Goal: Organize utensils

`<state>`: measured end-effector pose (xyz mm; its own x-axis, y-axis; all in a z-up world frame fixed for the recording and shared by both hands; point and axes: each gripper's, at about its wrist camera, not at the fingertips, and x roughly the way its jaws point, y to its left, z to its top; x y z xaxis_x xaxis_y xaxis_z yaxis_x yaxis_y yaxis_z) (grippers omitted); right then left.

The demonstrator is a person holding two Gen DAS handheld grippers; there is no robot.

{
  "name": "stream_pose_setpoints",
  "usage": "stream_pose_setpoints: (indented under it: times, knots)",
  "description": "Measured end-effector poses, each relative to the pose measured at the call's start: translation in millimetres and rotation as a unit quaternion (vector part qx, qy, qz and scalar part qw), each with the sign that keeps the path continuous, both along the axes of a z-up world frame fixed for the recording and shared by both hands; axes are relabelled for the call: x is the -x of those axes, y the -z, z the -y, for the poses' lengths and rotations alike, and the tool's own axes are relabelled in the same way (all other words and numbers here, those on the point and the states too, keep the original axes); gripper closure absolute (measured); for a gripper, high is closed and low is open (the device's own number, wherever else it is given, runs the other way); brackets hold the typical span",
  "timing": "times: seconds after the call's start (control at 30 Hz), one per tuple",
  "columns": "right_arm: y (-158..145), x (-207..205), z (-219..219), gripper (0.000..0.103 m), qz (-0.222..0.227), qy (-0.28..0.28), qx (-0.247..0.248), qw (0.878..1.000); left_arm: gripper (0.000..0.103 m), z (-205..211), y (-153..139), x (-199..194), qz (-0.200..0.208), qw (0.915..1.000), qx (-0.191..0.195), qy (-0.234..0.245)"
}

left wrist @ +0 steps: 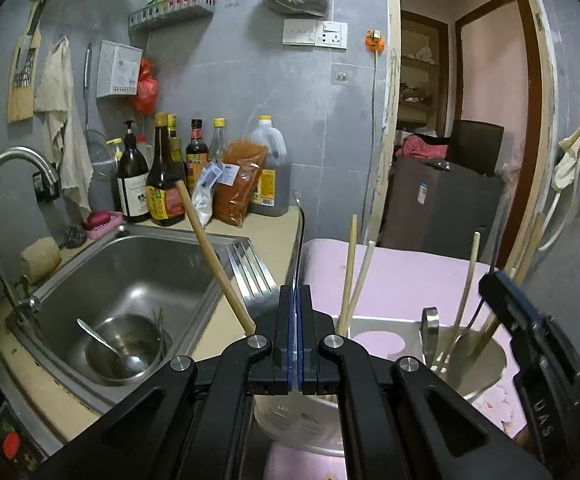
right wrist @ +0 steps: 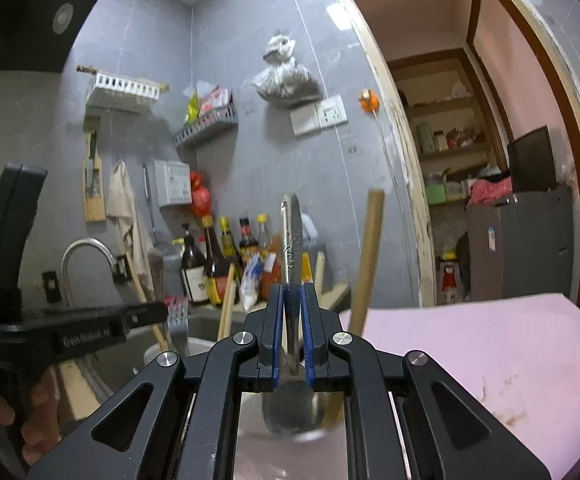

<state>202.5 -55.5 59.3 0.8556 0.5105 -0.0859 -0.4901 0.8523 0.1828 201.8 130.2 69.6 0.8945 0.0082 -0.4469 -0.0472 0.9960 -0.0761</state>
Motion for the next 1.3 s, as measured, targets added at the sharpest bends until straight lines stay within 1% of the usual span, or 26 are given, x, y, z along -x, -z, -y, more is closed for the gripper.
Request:
stream_pose_setpoints:
  times: [0.13, 0.23, 0.43, 0.5, 0.57, 0.6, 0.67, 0.7, 0.73, 0.77, 0.8, 0.83, 0.9, 0.97, 1.03, 1.1, 1.17, 1.2, 1.27, 1.3]
  knots:
    - [3, 1, 2, 0.095, -0.016, -0.003, 0.008, 1.0, 0.102, -1, 0, 3, -0.001, 0.9997, 0.02, 0.016]
    - [4, 3, 4, 0.095, -0.026, -0.005, 0.014, 1.0, 0.102, 0, 0, 4, -0.004, 0.9995, 0.024, 0.02]
    - [5, 7, 6, 0.094, -0.033, -0.01, 0.013, 0.999, 0.102, 2, -2, 11, 0.01, 0.9991, 0.029, 0.029]
    - [5, 8, 8, 0.093, -0.035, -0.01, 0.013, 0.999, 0.102, 2, -1, 12, 0.009, 0.9991, 0.028, 0.03]
    - [6, 9, 9, 0.086, -0.038, -0.01, 0.013, 0.999, 0.102, 2, 0, 14, 0.008, 0.999, 0.032, 0.03]
    - [6, 9, 10, 0.085, -0.038, -0.01, 0.012, 0.999, 0.102, 3, 0, 15, 0.008, 0.9989, 0.034, 0.032]
    - [6, 11, 11, 0.084, -0.038, -0.01, 0.01, 0.999, 0.1, 4, 0, 17, 0.007, 0.9987, 0.036, 0.034]
    - [6, 12, 11, 0.084, -0.037, -0.01, 0.011, 0.999, 0.095, 4, 1, 18, 0.008, 0.9987, 0.037, 0.034]
    - [5, 13, 11, 0.084, -0.036, -0.01, 0.011, 0.999, 0.087, 5, 0, 21, 0.01, 0.9986, 0.04, 0.034]
    - [5, 14, 12, 0.081, -0.035, -0.01, 0.011, 0.999, 0.083, 5, 0, 22, 0.014, 0.9984, 0.042, 0.034]
    - [4, 15, 13, 0.08, -0.033, -0.011, 0.011, 0.999, 0.075, 5, -1, 25, 0.019, 0.9982, 0.045, 0.034]
    - [4, 17, 14, 0.079, -0.03, -0.011, 0.011, 0.999, 0.072, 5, -2, 28, 0.026, 0.998, 0.046, 0.033]
    - [2, 20, 15, 0.079, -0.024, -0.009, 0.014, 1.0, 0.072, 7, -4, 31, 0.031, 0.9979, 0.046, 0.033]
    - [0, 25, 18, 0.076, -0.014, -0.004, 0.014, 1.0, 0.071, 8, -5, 33, 0.033, 0.9977, 0.048, 0.034]
    - [-3, 30, 22, 0.071, -0.006, 0.003, 0.014, 1.0, 0.067, 9, -7, 36, 0.038, 0.9974, 0.05, 0.036]
    - [-6, 35, 28, 0.066, 0.001, 0.013, 0.015, 1.0, 0.06, 10, -8, 40, 0.044, 0.9969, 0.054, 0.037]
    - [-9, 40, 34, 0.06, 0.006, 0.022, 0.019, 1.0, 0.059, 12, -10, 43, 0.048, 0.9965, 0.056, 0.039]
    - [-11, 43, 38, 0.058, 0.01, 0.031, 0.024, 0.999, 0.057, 14, -10, 45, 0.048, 0.9964, 0.057, 0.041]
    - [-14, 48, 44, 0.051, 0.014, 0.041, 0.032, 0.999, 0.053, 19, -11, 49, 0.049, 0.996, 0.058, 0.046]
    - [-16, 53, 49, 0.05, 0.017, 0.049, 0.038, 0.998, 0.047, 21, -11, 52, 0.05, 0.9957, 0.061, 0.048]
